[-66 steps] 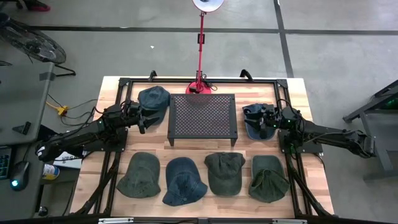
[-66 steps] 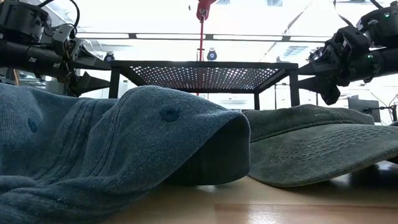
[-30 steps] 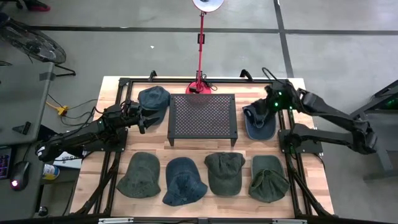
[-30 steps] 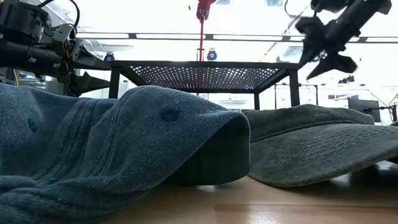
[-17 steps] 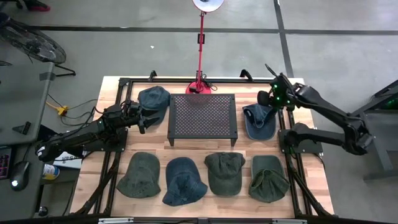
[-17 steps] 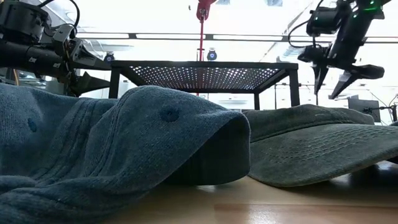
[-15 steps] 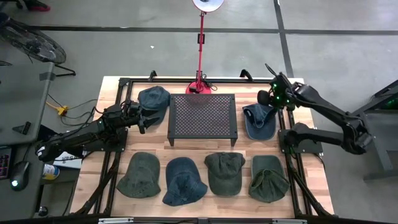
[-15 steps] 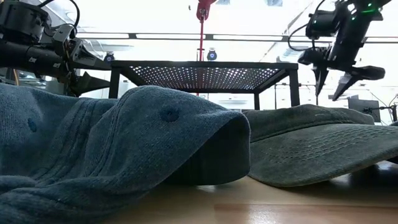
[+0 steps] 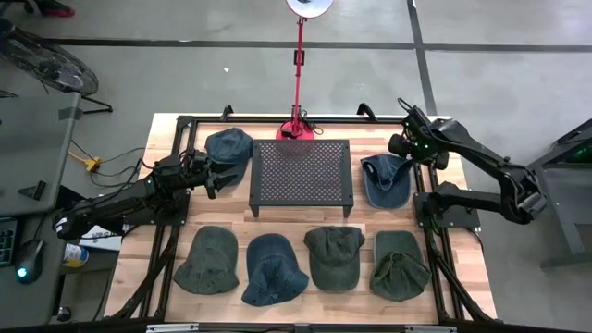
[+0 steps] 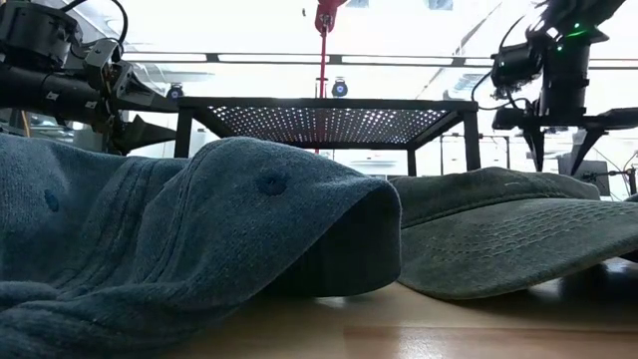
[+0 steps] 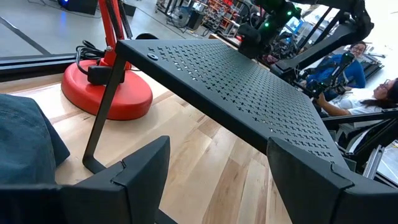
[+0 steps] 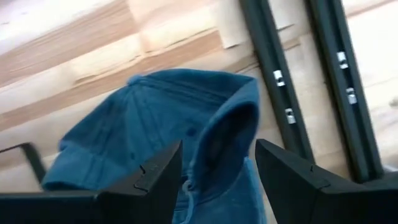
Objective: Pick & Place hat
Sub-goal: Put the top right blue cap on the shelf
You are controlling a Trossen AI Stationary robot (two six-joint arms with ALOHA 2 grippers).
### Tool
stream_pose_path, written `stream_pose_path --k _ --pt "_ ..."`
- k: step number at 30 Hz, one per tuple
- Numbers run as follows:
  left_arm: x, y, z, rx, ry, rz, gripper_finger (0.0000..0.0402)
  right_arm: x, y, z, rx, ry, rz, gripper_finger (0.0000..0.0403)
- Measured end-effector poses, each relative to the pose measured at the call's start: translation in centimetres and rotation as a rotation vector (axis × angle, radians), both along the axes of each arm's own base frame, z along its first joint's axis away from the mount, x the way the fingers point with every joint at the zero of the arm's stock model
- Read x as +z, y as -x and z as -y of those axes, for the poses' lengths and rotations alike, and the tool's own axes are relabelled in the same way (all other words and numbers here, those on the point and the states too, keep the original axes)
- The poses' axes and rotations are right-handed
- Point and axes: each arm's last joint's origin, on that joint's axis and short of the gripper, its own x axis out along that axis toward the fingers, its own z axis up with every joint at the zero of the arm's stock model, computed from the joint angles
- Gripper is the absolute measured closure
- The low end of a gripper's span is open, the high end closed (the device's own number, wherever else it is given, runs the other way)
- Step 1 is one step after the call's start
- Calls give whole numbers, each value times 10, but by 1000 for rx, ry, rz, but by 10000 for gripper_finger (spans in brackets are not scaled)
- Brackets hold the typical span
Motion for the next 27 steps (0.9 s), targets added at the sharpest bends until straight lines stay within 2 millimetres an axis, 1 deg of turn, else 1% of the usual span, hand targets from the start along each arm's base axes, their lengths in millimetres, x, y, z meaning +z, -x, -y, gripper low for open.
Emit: stream_pose_path --k 12,27 --pt "0 0 0 0 0 0 136 -22 -1 21 -56 -113 -85 207" --pt "0 0 0 0 0 0 136 -46 -5 35 -60 -221 -151 207"
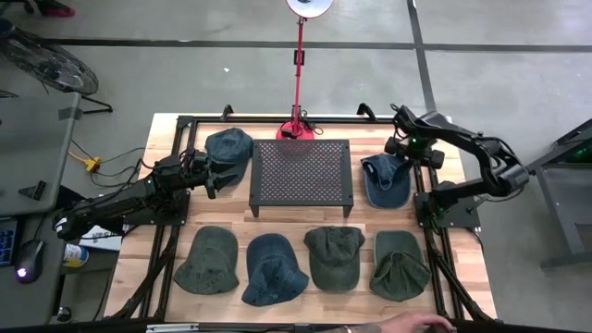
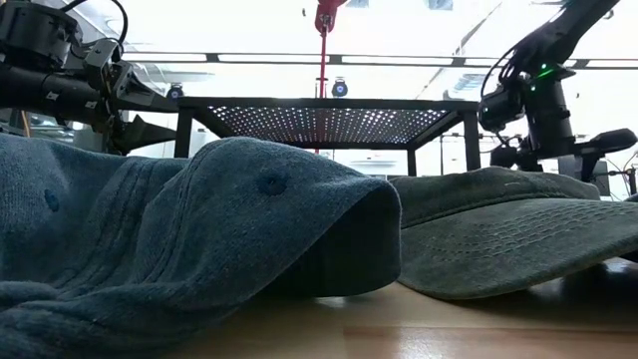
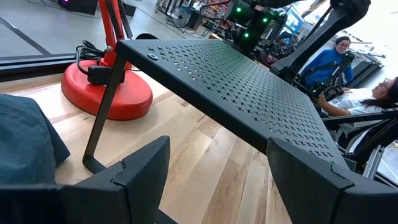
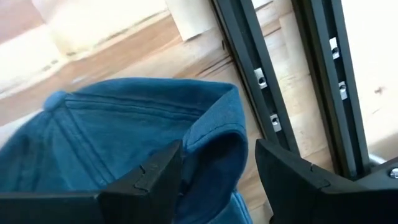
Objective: Pick & Place hat
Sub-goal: Put the top right blue cap on the shelf
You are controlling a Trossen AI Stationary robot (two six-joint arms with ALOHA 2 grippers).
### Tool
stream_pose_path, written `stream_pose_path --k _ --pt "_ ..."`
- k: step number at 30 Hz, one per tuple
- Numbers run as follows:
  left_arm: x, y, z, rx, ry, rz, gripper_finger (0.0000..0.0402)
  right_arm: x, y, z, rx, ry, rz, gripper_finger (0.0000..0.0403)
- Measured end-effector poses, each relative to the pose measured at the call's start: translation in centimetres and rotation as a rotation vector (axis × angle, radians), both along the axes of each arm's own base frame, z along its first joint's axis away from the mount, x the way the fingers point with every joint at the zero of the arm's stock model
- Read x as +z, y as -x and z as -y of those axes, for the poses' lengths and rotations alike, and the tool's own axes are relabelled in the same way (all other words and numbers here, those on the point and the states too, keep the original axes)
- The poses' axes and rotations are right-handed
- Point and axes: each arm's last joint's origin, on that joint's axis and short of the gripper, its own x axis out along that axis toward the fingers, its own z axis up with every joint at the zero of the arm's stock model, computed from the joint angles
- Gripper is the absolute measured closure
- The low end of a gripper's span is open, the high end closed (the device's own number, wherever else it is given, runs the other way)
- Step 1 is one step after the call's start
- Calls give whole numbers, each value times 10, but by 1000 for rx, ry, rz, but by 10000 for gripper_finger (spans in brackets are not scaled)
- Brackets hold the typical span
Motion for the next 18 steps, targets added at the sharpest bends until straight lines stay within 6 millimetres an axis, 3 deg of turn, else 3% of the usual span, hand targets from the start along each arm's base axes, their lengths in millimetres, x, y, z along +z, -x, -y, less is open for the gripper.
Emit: stream_pose_path --k 10,18 --pt "0 0 0 0 0 0 136 -10 -4 7 34 -23 -5 207" --pt "0 0 0 0 0 0 136 13 2 -2 -45 109 39 207"
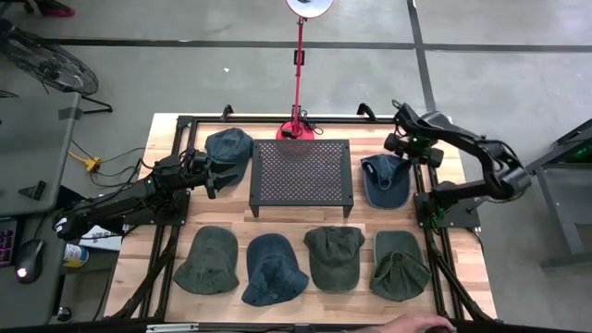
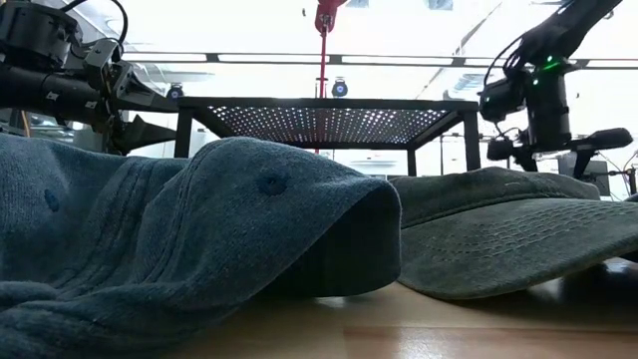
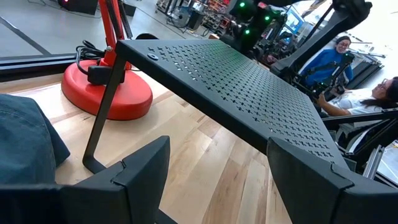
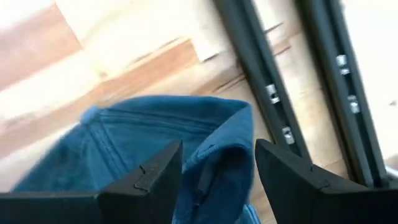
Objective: Pick & Place hat
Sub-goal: Put the top right blue cap on the shelf
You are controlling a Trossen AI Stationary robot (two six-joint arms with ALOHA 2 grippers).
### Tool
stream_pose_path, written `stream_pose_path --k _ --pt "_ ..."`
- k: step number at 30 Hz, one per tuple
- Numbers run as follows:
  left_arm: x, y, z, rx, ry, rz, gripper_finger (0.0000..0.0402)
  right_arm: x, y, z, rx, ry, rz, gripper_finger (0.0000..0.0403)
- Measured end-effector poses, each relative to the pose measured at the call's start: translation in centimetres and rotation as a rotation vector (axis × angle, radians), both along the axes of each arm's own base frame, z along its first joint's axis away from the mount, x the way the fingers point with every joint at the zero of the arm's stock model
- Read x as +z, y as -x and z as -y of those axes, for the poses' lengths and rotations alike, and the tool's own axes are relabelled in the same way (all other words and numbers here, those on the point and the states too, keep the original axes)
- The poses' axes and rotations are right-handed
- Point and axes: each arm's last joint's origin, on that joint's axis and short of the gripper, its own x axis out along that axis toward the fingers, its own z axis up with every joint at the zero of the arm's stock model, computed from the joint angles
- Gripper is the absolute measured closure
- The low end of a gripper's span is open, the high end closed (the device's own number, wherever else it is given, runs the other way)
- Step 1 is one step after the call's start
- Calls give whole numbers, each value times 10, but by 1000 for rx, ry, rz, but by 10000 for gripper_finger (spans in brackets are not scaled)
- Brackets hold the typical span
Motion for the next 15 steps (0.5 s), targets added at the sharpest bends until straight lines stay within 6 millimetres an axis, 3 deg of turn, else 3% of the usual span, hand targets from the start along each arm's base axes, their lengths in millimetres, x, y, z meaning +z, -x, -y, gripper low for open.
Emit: stream_pose_path --k 5,9,15 --pt "0 0 0 0 0 0 136 4 6 -9 -90 -31 -32 207" --pt "0 0 0 0 0 0 136 -7 8 -15 -216 -64 -7 207" --pt "0 0 0 0 0 0 136 -14 3 -9 -295 20 60 207"
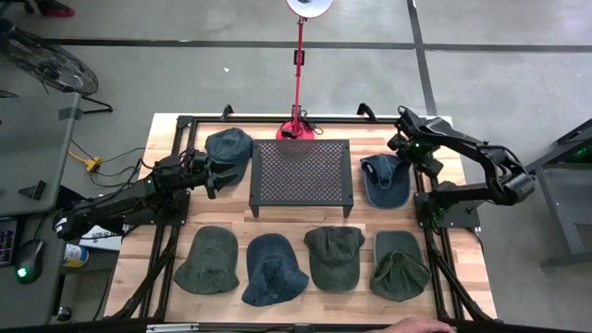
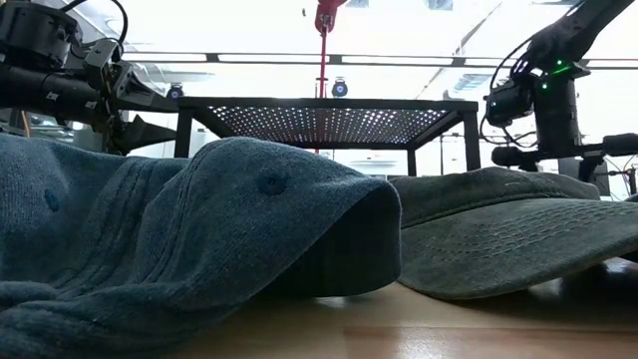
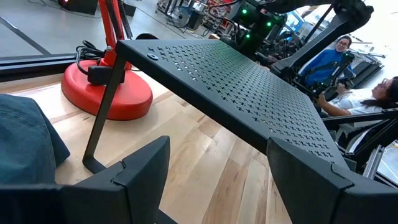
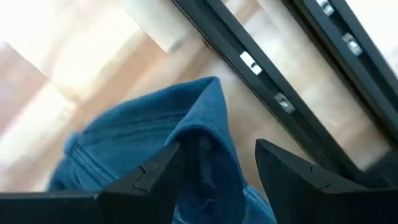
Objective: Pick & Place hat
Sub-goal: Put the top right blue cap on the shelf
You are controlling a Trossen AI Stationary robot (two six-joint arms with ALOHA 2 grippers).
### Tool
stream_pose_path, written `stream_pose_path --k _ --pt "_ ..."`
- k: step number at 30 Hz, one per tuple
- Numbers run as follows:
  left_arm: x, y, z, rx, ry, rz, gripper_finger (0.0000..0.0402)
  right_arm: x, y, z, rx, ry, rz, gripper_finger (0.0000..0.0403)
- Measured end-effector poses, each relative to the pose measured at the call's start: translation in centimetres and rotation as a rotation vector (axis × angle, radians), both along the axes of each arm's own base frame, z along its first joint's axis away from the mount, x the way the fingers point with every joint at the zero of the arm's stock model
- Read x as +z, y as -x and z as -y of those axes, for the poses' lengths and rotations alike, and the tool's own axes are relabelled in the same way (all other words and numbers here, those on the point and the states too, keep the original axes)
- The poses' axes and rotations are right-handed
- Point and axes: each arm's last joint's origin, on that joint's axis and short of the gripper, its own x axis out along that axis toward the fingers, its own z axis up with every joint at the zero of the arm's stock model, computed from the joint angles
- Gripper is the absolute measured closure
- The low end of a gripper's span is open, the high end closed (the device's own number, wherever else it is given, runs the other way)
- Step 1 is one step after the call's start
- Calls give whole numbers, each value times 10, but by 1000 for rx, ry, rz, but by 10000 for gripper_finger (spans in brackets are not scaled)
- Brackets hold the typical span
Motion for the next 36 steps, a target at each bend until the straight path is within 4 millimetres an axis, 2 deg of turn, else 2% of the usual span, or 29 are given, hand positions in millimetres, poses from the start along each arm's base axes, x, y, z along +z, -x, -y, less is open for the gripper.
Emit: stream_pose_path --k 12,19,26,36 --pt "0 0 0 0 0 0 136 8 -6 11 17 127 -16 207" --pt "0 0 0 0 0 0 136 -1 -4 15 34 81 -73 207" --pt "0 0 0 0 0 0 136 -10 -9 21 94 41 -50 207" --pt "0 0 0 0 0 0 136 -11 -12 18 213 12 -48 217"
